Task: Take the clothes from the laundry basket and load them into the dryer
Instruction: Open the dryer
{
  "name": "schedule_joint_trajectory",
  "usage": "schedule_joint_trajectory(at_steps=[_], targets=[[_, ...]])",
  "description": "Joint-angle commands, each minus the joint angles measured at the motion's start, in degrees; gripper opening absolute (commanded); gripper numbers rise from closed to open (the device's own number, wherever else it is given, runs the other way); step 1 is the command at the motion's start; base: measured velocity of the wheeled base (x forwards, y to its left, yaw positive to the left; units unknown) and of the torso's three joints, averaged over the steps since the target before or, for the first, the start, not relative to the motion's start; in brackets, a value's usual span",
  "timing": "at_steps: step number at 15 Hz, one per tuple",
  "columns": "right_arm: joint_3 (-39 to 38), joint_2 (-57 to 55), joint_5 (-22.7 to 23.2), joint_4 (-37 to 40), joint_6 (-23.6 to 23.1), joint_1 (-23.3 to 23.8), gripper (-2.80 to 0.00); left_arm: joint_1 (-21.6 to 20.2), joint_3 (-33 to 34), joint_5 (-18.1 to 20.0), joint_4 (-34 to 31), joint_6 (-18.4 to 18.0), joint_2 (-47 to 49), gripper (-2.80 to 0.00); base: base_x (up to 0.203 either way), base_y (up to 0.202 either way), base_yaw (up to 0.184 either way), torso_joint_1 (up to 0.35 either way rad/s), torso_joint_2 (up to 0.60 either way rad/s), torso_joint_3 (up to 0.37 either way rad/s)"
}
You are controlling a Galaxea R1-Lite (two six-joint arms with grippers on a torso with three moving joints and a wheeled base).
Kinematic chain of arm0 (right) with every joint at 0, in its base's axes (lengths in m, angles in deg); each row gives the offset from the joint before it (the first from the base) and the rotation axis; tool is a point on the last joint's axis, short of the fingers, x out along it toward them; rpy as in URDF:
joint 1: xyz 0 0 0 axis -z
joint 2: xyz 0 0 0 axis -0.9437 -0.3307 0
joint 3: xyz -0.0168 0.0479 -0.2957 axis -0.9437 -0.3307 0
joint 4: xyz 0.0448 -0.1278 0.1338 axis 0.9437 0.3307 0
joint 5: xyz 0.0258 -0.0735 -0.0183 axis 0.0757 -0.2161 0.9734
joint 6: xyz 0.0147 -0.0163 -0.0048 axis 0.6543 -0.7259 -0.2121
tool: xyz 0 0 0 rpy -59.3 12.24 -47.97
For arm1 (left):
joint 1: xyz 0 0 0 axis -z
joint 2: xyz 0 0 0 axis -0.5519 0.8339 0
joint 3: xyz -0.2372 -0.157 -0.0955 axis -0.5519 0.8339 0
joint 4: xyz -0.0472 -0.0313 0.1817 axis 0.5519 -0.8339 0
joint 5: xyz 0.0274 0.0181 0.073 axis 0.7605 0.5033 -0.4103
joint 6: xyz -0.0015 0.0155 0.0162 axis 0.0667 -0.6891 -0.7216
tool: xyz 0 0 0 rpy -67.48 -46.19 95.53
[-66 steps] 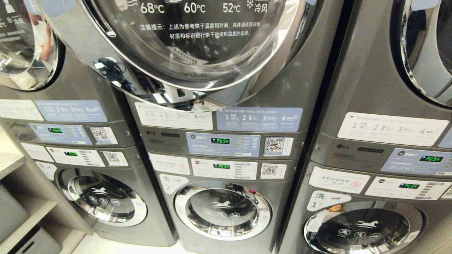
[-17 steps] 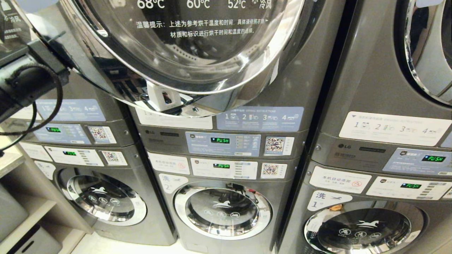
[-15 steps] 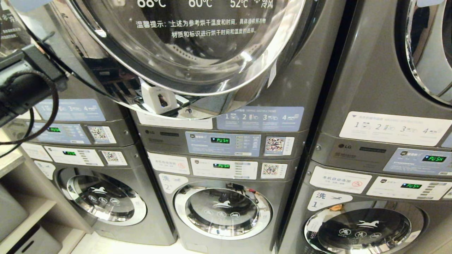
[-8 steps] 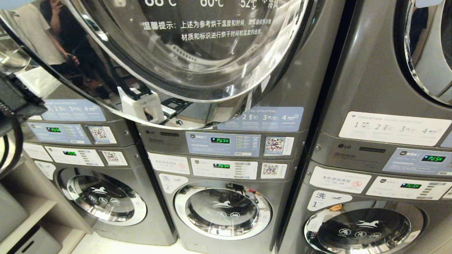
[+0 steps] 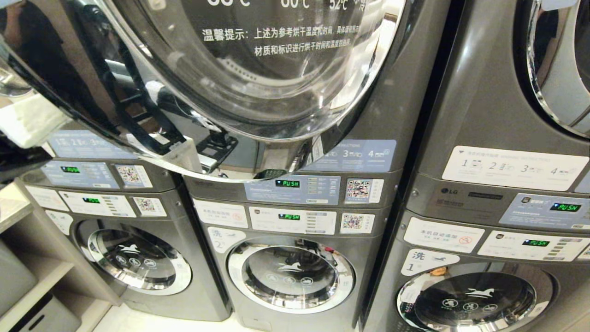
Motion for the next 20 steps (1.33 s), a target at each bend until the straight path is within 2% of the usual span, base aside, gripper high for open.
schedule_joint_trajectory(at_steps=[1,4,9,15,17,20], targets=[[-0.26,-0.09,0.0,-0.06,0.05,-0.01,0.0,0.79,-0.1,0.2,-0.24,-0.04,-0.4,-2.8,0.0,0.0,0.0,0.0,0.0,0.0],[-0.26,-0.09,0.0,-0.06,0.05,-0.01,0.0,4.42,-0.34,0.2,-2.88,-2.13,-0.55,-2.8,0.0,0.0,0.0,0.0,0.0,0.0],[-0.26,0.0,0.0,-0.06,0.05,-0.01,0.0,11.66,-0.53,0.03,-7.09,-7.84,-0.2,-2.8,0.0,0.0,0.0,0.0,0.0,0.0],[-0.26,-0.05,0.0,-0.06,0.14,-0.01,0.0,16.6,-6.51,-0.39,-8.11,-8.72,4.68,-2.8,0.0,0.0,0.0,0.0,0.0,0.0],[-0.26,-0.09,0.0,-0.06,0.14,-0.01,0.0,19.17,-8.49,-0.49,-9.3,-10.72,6.56,-2.8,0.0,0.0,0.0,0.0,0.0,0.0],[-0.26,-0.09,0.0,-0.06,0.14,-0.01,0.0,25.07,-10.87,-3.91,-11.98,-12.31,7.89,-2.8,0.0,0.0,0.0,0.0,0.0,0.0]])
